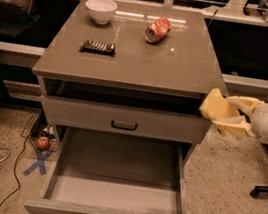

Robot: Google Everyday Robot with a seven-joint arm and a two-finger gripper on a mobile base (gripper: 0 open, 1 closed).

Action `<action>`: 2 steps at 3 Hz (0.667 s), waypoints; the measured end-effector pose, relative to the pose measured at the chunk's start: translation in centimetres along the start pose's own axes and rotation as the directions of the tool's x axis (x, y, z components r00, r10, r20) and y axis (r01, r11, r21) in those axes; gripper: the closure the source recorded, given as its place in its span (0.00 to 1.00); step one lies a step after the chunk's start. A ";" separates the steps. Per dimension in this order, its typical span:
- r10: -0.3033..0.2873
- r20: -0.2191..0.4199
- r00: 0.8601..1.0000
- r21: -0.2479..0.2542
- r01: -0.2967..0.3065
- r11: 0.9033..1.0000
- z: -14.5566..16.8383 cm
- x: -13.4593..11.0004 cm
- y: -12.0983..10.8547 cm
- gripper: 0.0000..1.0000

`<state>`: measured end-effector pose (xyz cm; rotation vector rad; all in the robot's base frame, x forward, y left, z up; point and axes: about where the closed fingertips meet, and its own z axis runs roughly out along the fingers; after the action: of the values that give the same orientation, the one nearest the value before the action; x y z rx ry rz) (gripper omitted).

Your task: Pick sponge from middle drawer and place on counter

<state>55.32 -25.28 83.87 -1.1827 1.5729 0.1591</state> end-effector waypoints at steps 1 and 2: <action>-0.041 0.052 0.998 0.037 0.040 0.999 2.2 -6.9 -5.7 1.00; -0.050 0.052 0.997 0.038 0.048 0.998 5.1 -11.1 -8.3 1.00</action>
Offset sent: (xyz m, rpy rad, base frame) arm 0.1249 0.0894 0.1509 0.0024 -0.0879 0.0093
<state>63.67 -19.57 94.60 -1.1787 1.4931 0.1278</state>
